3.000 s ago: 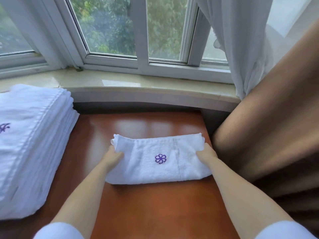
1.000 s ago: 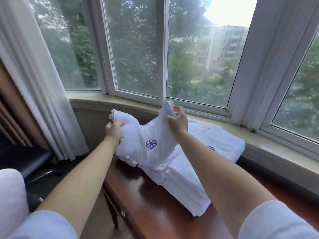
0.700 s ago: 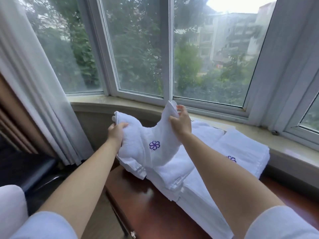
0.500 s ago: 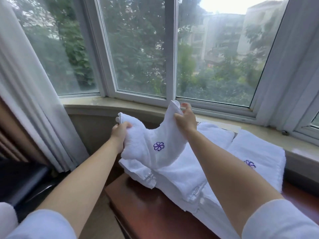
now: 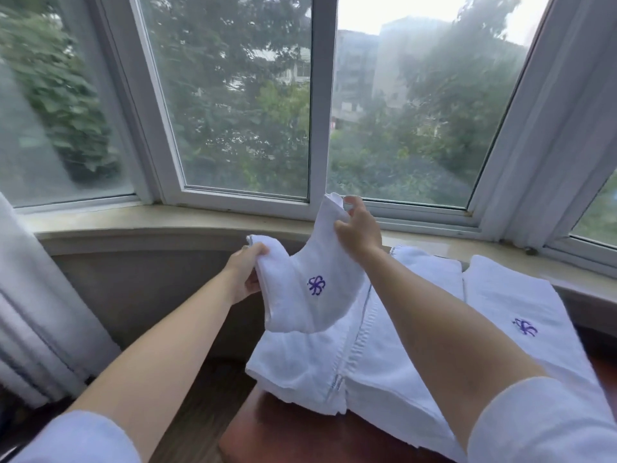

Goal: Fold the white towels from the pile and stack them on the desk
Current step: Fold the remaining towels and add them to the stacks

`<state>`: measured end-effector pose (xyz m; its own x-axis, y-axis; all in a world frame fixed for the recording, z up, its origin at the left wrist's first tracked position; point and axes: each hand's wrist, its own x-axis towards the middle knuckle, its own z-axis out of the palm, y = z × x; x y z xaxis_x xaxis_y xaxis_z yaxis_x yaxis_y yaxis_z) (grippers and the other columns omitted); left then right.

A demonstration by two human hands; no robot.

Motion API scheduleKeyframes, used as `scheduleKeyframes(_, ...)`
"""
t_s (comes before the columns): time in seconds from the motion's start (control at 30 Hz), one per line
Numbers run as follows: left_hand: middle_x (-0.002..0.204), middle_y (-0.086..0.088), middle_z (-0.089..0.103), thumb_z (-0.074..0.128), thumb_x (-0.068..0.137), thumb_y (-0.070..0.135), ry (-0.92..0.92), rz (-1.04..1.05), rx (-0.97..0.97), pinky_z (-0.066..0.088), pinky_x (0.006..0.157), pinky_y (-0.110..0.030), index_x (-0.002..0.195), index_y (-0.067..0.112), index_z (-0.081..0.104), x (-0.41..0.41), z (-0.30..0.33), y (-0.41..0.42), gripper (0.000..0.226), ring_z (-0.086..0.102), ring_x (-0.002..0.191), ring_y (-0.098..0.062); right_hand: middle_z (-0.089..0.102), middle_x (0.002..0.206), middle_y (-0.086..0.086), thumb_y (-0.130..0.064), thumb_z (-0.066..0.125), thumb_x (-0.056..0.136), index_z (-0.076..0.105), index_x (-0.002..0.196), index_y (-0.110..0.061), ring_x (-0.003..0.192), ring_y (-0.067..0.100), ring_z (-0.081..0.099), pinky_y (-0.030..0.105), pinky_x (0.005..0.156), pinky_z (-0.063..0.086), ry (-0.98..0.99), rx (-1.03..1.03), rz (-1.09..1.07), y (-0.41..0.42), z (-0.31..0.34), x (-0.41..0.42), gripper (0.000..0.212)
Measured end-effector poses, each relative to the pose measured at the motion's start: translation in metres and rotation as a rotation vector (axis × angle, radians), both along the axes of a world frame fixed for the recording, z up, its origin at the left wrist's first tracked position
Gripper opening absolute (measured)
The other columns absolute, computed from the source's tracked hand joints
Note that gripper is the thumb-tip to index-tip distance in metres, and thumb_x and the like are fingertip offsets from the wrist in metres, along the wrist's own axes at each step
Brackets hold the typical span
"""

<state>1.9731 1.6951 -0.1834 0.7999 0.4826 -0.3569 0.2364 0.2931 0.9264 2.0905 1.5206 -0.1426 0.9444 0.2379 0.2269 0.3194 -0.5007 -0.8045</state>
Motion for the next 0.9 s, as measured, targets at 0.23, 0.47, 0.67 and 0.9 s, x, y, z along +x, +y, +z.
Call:
scheduleKeyframes(0.23, 0.064, -0.009, 0.062, 0.056, 0.081, 0.013, 0.257, -0.172, -0.026, 0.054, 0.052, -0.029, 0.098, 0.005, 0.057, 0.037, -0.015, 0.021, 0.019, 0.062, 0.056, -0.022, 0.062, 0.120, 0.001, -0.014, 0.047, 0.079, 0.049, 0.127, -0.029, 0.085, 0.020, 0.053, 0.029, 0.069, 0.040, -0.071, -0.072, 0.024, 0.018, -0.004, 0.050, 0.050)
scheduleKeyframes(0.47, 0.113, -0.019, 0.067, 0.050, 0.075, -0.005, 0.503, -0.746, -0.148, 0.060, 0.072, -0.035, 0.131, 0.002, 0.050, 0.057, -0.020, 0.028, 0.056, 0.068, 0.101, -0.035, 0.066, 0.117, -0.004, -0.018, 0.045, 0.076, 0.048, 0.128, -0.035, 0.094, 0.028, 0.060, 0.030, 0.068, 0.038, -0.117, -0.211, 0.041, 0.026, -0.029, 0.085, 0.055)
scheduleKeyframes(0.67, 0.139, -0.009, 0.053, 0.062, 0.089, 0.040, 0.569, -1.269, -0.178, 0.053, 0.091, -0.048, 0.140, 0.027, 0.046, 0.067, -0.055, 0.051, 0.055, 0.056, 0.121, -0.034, 0.064, 0.120, -0.002, -0.017, 0.042, 0.081, 0.049, 0.127, -0.033, 0.104, 0.027, 0.059, 0.030, 0.071, 0.037, -0.113, -0.419, 0.025, 0.038, -0.041, 0.121, 0.050)
scheduleKeyframes(0.9, 0.130, -0.017, 0.055, 0.057, 0.092, 0.050, 0.823, -1.026, 0.039, 0.051, 0.096, -0.038, 0.142, 0.011, 0.040, 0.104, -0.113, 0.069, 0.066, 0.059, 0.115, -0.030, 0.054, 0.134, -0.001, -0.003, 0.041, 0.087, 0.050, 0.131, -0.029, 0.123, 0.026, 0.048, 0.034, 0.098, 0.042, 0.202, -0.721, 0.091, 0.042, -0.113, 0.143, 0.052)
